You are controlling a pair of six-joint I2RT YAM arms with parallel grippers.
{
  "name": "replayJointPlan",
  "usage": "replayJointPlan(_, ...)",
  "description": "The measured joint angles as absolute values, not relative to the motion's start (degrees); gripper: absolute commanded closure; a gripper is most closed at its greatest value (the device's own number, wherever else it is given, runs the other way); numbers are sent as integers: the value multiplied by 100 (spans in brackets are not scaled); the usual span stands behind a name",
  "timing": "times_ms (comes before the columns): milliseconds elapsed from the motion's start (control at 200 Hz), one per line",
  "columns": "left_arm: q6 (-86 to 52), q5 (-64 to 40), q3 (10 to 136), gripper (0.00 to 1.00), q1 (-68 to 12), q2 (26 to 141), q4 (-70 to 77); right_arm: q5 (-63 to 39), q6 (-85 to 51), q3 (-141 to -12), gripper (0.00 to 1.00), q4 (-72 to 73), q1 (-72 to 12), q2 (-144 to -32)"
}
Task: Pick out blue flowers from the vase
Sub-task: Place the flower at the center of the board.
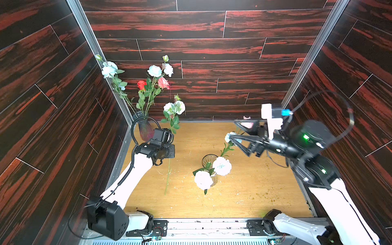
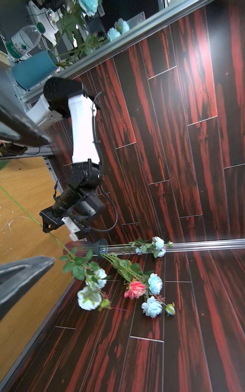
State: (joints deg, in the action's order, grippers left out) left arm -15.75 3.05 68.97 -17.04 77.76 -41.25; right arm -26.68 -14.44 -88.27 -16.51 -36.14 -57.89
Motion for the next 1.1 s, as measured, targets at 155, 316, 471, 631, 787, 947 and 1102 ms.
replayJointPlan(155, -1590, 449, 6897, 100, -1494, 8184, -4185, -2213, -1450, -8552, 16, -1712, -3614, -5249)
replayJointPlan(316, -1584, 405, 6947, 100, -1212, 8724, -4259, -1625, -1457, -8020, 15, -1817, -3614, -4644)
replayJointPlan(471, -1520, 298, 7161, 100, -1072, 9382, -4394, -1070, -1452, -7684, 14, -1944, -3614, -4313)
replayJointPlan(631, -1498, 200, 7161, 100, -1055, 9797, -4436, -711, -1439, -7636, 14, -2021, -3614, -4348)
replayJointPlan(787, -1500, 193, 7159, 100, -1031, 9950, -4466, -565, -1431, -7636, 14, -2053, -3614, -4401)
replayJointPlan(947, -1503, 198, 7159, 100, -998, 10178, -4530, -526, -1431, -7636, 14, -2062, -3614, -4394)
replayJointPlan(1102, -1503, 196, 7159, 100, -972, 10460, -4552, -491, -1431, -7636, 13, -2062, -3614, -4388)
